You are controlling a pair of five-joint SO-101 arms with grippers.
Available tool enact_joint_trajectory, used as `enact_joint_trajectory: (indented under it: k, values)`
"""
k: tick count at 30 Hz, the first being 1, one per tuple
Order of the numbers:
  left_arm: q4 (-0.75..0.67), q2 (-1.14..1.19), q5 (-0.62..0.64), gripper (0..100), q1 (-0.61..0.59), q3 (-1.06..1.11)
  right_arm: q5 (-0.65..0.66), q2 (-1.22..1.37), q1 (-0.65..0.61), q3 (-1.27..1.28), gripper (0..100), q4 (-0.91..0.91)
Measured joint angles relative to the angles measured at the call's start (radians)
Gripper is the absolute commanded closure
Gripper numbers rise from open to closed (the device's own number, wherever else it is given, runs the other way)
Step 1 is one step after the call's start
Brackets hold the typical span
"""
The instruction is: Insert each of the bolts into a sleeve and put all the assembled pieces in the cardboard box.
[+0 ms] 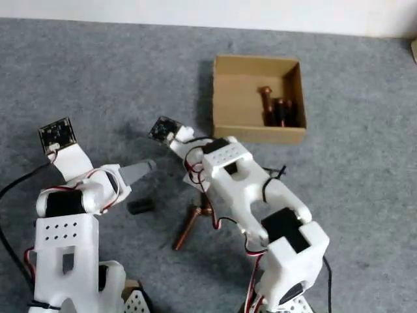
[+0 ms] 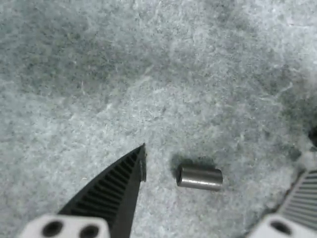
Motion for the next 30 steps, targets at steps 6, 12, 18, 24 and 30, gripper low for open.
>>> enact_joint_trajectory:
  k: [6,12,18,24,30]
  values:
    - [0.000,0.000,0.000,56,0.000,0.000,0.002,0.023,0.002,-0.005,96.1,0.000]
    - [0.000,0.000,0.000,56,0.000,0.000,-0.005,0.038,0.017,-0.040,99.2,-0.014]
    - [0.000,0.000,0.000,56,0.000,0.000,-0.003,0.038,0.018,-0.040,99.3,-0.015]
    - [0.000,0.000,0.000,56,0.000,0.000,-0.032,-0.029,0.018,-0.038,99.3,0.072]
    - [0.000,0.000,-0.038,56,0.000,0.000,-0.077,-0.256,0.018,-0.037,99.3,0.203]
